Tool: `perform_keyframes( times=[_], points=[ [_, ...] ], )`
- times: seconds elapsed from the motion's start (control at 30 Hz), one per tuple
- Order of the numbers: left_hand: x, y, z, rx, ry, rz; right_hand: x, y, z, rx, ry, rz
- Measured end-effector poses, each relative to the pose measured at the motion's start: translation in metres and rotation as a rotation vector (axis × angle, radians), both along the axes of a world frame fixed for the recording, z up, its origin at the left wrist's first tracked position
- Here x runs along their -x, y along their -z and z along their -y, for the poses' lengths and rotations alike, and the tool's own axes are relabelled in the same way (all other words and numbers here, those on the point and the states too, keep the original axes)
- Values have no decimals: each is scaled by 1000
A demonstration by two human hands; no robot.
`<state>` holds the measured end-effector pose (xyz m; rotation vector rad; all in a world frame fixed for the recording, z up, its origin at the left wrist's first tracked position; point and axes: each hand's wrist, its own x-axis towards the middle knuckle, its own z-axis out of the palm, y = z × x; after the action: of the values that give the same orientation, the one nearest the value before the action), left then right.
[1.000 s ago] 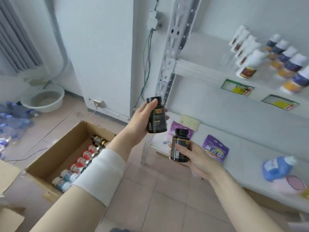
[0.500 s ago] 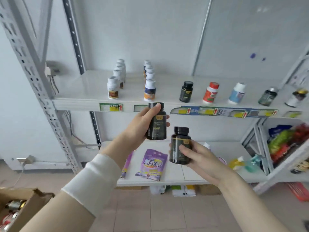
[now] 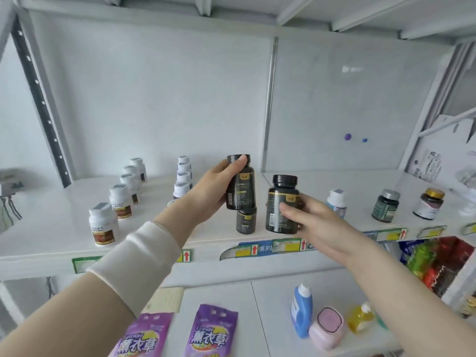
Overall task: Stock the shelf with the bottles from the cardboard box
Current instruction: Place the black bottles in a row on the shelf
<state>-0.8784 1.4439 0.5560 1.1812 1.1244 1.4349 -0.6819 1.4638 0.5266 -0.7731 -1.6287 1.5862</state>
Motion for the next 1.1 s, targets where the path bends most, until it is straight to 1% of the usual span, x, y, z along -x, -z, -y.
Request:
perform_keyframes(
  times=[0.07,0.17,0.27,0.4,0.57,0.63,0.73,0.9,1.03,1.1],
  points=[
    [14,-8,-30,-4,20,-28,10,-10,-28,-27,31,52],
    [34,-17,-73,-12,16,-139,26,-23,-68,-80,64,97],
    [50,-21,-114,6,-11,-262,41,-32,-106,-127,74,183],
    [71,-17,-171,36,-75,-461,61,-30,-159,-101,53,261],
    [102,-3,-234,98,-185,-685,86,-20,-219,-52,-38,335],
    [114,3,-256,132,-228,-751,99,-12,-242,-47,-64,363],
    [128,12,-284,198,-232,-850,123,0,-271,-68,-80,421],
    [138,24,-320,231,-195,-934,158,23,-305,-108,-38,494],
    [144,33,-342,282,-108,-914,170,35,-318,-160,1,559],
    [147,35,-349,286,-107,-907,173,37,-322,-173,4,589]
  ],
)
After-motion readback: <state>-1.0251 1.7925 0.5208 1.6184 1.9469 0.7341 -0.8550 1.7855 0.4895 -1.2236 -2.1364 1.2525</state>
